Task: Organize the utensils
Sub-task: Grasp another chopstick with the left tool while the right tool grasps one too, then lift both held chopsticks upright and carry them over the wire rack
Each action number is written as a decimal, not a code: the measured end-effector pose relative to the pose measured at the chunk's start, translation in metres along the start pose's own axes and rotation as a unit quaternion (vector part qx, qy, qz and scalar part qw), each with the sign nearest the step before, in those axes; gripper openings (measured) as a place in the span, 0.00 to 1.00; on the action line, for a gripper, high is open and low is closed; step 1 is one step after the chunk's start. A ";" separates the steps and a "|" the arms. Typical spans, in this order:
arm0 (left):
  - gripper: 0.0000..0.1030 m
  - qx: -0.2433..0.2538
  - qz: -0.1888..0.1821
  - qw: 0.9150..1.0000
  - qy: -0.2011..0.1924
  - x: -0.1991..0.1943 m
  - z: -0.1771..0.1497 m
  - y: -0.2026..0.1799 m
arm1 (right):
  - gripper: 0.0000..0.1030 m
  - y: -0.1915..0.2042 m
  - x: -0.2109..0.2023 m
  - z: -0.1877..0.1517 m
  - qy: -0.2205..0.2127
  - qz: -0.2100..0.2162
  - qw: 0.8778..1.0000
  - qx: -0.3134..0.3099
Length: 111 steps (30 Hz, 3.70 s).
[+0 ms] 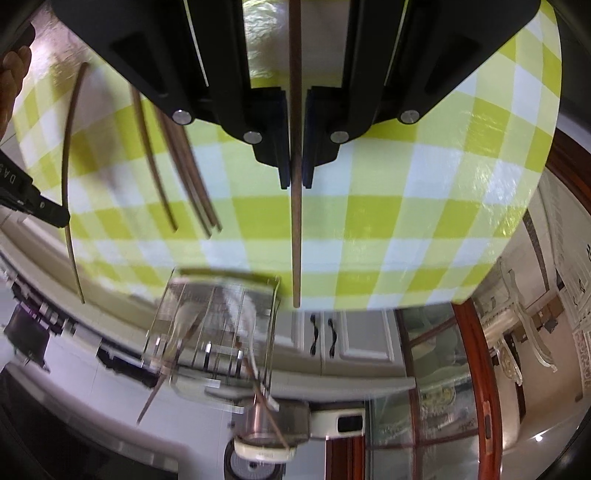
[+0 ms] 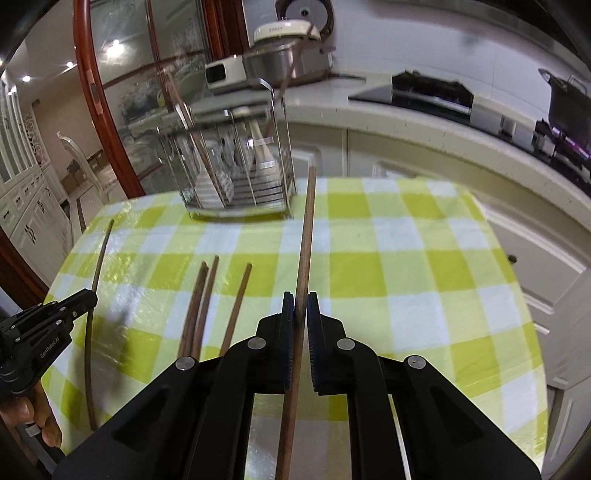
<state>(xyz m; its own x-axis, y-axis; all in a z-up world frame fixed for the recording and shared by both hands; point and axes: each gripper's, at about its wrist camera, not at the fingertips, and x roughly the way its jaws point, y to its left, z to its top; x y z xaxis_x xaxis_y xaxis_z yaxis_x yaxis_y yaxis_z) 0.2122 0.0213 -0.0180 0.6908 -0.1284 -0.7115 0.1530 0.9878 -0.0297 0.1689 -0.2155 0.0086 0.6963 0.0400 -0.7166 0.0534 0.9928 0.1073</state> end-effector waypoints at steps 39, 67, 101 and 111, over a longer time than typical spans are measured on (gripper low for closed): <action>0.06 -0.007 -0.024 0.998 -0.066 -0.048 0.016 -0.003 | 0.35 -0.036 0.092 -0.009 0.131 -0.056 0.990 0.003; 0.06 -0.003 -0.028 0.997 -0.078 -0.055 0.020 -0.005 | 0.09 -0.022 -0.047 0.022 -0.023 0.019 0.999 -0.013; 0.06 0.015 -0.074 0.985 -0.157 -0.071 0.140 -0.028 | 0.09 0.005 -0.066 0.129 -0.104 0.040 0.993 -0.036; 0.06 0.030 -0.073 0.975 -0.207 -0.079 0.204 -0.045 | 0.09 0.020 -0.069 0.193 -0.139 0.041 0.988 -0.050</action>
<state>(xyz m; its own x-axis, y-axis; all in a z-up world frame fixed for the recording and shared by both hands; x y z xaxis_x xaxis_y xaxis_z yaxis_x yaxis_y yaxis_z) 0.2945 -0.0312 0.1824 0.8831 -0.3036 -0.3577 0.3034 0.9511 -0.0583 0.2596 -0.2199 0.1933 0.8656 0.1023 -0.4902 -0.0732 0.9942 0.0783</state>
